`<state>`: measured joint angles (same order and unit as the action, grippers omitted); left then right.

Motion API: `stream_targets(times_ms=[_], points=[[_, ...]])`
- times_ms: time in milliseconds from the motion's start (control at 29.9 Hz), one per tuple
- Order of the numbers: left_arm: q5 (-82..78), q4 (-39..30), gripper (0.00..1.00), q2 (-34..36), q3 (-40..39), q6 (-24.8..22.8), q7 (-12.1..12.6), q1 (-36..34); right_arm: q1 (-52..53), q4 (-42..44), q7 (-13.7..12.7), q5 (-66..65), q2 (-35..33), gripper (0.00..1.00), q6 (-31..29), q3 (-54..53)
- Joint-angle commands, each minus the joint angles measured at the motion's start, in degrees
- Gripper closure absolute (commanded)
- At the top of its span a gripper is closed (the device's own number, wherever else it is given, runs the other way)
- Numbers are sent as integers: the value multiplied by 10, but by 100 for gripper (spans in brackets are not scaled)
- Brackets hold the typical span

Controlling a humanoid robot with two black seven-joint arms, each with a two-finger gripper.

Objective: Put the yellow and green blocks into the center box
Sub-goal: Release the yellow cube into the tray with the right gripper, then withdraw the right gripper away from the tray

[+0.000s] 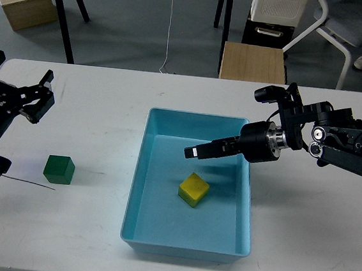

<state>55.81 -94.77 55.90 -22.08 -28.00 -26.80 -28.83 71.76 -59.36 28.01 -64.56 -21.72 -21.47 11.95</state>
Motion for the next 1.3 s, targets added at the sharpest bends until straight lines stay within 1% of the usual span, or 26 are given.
stream_targets(times_ms=[0, 67, 100, 201, 334, 535, 702, 836, 970, 1070, 1270], points=[[0, 0, 0, 1, -1, 0, 0, 0, 10, 7, 0, 20, 2, 15, -2, -1], [0, -1, 0, 1, -1, 0, 0, 0, 18, 7, 0, 29, -2, 7, -3, -1], [0, 0, 0, 1, -1, 0, 0, 0, 22, 6, 0, 33, -6, 5, -4, -3], [-1, -1, 0, 1, -2, 0, 0, 0, 34, 6, 0, 52, -34, 5, -4, -10], [0, -1, 0, 3, -2, 0, 0, 0, 49, 1, 0, 88, -84, 2, 4, -24], [0, -1, 0, 7, -2, 0, 0, 0, 43, 0, 0, 101, -182, 2, 7, -88], [0, -1, 0, 7, -2, 0, 1, 0, 35, -38, 0, 101, -289, 2, 72, -90], [0, 0, 0, 7, -1, 0, 1, 0, 24, -75, 0, 102, -382, 1, 78, -91], [0, -1, 0, 6, -1, 0, 1, 0, -19, -115, 0, 102, -470, 1, 92, -90], [-1, 0, 0, 6, -1, 0, 1, 0, -74, -137, 0, 101, -505, 1, 122, -86], [0, 0, 0, 6, -1, 0, 1, 2, -173, -153, 0, 102, -513, 1, 202, -85]])
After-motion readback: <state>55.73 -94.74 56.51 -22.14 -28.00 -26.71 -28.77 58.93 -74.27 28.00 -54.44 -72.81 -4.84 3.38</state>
